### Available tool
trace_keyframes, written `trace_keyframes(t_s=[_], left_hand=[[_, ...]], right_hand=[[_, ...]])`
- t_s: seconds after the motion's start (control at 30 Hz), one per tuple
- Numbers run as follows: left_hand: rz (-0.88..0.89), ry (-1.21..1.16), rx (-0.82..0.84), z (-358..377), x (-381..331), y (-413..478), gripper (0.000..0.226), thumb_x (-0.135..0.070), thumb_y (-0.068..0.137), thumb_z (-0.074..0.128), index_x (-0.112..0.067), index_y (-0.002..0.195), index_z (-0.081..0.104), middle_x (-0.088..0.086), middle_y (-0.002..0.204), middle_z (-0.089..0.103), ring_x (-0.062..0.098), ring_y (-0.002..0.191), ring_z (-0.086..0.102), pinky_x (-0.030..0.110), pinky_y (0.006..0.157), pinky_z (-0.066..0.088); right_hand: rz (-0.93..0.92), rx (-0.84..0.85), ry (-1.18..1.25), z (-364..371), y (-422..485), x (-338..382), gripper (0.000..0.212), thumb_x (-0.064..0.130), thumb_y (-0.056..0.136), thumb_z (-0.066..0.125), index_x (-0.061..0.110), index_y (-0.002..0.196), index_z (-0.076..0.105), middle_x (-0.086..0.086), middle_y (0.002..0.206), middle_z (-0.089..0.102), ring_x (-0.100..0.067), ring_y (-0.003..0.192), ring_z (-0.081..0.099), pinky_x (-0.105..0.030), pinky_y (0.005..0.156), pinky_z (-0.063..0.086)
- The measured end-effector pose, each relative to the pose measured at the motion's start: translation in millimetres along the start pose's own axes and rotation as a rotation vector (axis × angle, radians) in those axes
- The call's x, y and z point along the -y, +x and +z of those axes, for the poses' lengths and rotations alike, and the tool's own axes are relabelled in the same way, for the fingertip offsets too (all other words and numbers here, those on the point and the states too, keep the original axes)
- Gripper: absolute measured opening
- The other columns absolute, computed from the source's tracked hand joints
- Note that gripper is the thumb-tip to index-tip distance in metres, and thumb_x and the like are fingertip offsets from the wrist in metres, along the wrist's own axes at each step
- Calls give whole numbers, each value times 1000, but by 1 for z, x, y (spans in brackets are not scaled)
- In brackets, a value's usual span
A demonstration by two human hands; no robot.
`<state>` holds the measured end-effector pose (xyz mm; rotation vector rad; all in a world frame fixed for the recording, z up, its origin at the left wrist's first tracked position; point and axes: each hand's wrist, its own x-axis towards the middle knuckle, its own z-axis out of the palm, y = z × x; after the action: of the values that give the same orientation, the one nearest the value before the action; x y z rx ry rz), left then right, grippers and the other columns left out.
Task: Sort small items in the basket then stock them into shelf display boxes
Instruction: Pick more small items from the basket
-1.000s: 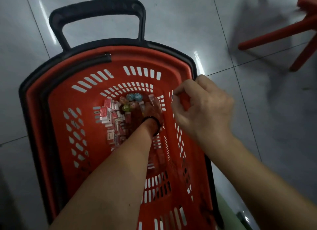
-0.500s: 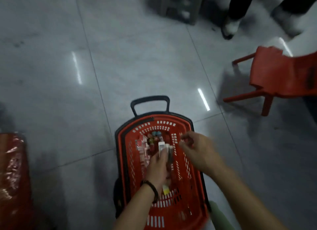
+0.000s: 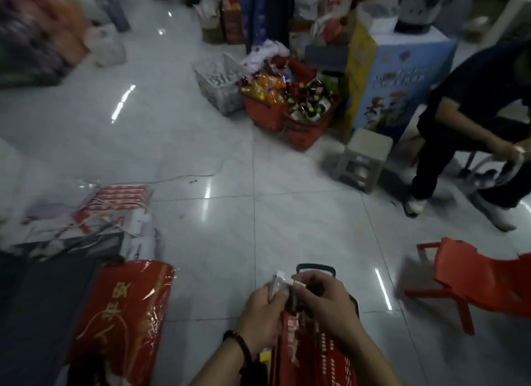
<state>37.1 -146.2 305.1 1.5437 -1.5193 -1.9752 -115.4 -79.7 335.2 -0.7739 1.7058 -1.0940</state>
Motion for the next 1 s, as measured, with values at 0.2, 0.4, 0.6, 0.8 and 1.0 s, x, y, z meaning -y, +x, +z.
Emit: trace_keyframes(t_s=[0.2, 0.4, 0.6, 0.8, 1.0], left_hand=[[25, -243, -336, -73, 2, -109, 28, -48, 103, 58, -25, 95, 72, 7, 71, 56, 17, 48, 40, 23, 49, 27], [81, -544, -519, -119, 4, -230, 30, -44, 105, 60, -14, 101, 61, -5, 59, 58, 13, 46, 32, 24, 51, 16], [227, -629, -770, -186, 47, -341, 31, -43, 107, 56, -12, 101, 57, -2, 59, 32, 12, 45, 24, 21, 47, 19], [386, -697, -985, -259, 103, -492, 29, -37, 107, 57, -16, 87, 51, -2, 58, 30, 14, 48, 21, 26, 51, 13], [483, -690, -1162, -327, 163, -615, 31, -40, 105, 58, -12, 92, 61, 14, 70, 35, 19, 46, 25, 24, 44, 24]], right_hand=[[-177, 270, -37, 65, -25, 62, 3, 7, 101, 70, 9, 101, 73, -7, 71, 72, -23, 63, 65, -37, 60, 57], [-299, 479, -2, 152, -88, 112, 4, 3, 98, 72, 7, 95, 73, -14, 79, 74, -29, 67, 70, -38, 65, 61], [-416, 701, -19, 263, -178, 153, 6, 0, 93, 77, 6, 93, 75, -16, 83, 75, -35, 77, 75, -44, 71, 65], [-464, 1017, 91, 385, -299, 183, 28, -11, 88, 78, 6, 110, 77, -12, 88, 71, -36, 84, 77, -36, 75, 65], [-441, 1125, 152, 503, -414, 188, 33, -1, 88, 82, 11, 117, 74, -10, 80, 63, -21, 79, 70, -33, 72, 61]])
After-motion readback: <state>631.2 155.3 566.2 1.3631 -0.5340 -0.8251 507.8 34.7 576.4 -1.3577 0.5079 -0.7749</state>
